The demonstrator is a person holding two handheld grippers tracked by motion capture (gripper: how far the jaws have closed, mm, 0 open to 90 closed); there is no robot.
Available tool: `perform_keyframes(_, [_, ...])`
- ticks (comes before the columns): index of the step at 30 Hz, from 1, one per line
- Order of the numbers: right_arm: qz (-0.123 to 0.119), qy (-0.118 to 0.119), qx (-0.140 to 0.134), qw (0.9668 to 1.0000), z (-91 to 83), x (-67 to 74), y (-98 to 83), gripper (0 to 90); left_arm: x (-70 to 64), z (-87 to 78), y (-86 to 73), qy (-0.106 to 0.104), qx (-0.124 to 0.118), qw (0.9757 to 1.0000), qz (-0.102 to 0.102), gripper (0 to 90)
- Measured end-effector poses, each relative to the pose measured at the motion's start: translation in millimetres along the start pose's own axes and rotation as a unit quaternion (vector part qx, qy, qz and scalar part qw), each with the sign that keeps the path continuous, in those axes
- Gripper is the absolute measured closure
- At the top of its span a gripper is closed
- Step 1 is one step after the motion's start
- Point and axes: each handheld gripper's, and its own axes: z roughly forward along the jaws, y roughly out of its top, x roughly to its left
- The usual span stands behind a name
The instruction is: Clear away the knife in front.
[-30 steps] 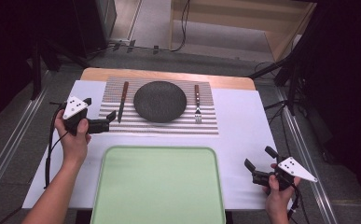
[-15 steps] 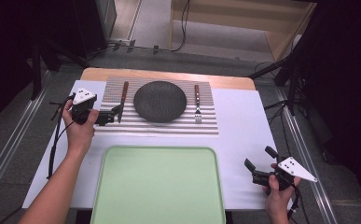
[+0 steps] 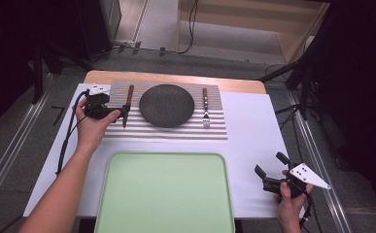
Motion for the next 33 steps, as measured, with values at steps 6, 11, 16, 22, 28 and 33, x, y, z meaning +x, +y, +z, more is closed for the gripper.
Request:
perform_keyframes(6, [0.001, 0.001, 0.001, 1.0, 0.3, 0.1, 0.1, 0.0, 3.0, 14.2, 3.8, 0.011, 0.025, 0.9994, -0.022, 22.1])
perform_keyframes(11, [0.002, 0.002, 0.002, 1.0, 0.2, -0.1, 0.0, 0.0, 1.4, 23.9, 6.7, 0.019, 0.046, 0.9986, -0.019, 27.8])
perform_keyframes(16, [-0.002, 0.002, 0.004, 1.0, 1.1, 0.0, 0.1, 0.0, 6.1, 36.0, 9.6, 0.022, 0.066, 0.9968, -0.04, 40.0])
perform_keyframes(22, [0.0, 0.004, 0.004, 1.0, 1.5, -0.6, 0.0, 0.0, 8.3, 50.6, 13.3, 0.025, 0.095, 0.9939, -0.05, 46.4])
perform_keyframes(28, [0.001, 0.004, 0.003, 1.0, 1.6, -1.0, 0.1, 0.0, 12.7, 62.5, 14.0, 0.04, 0.116, 0.9907, -0.059, 53.1])
perform_keyframes(33, [0.003, 0.005, 0.003, 1.0, 1.5, -1.1, 0.0, 0.0, 17.6, 72.0, 19.8, 0.05, 0.128, 0.988, -0.069, 56.3])
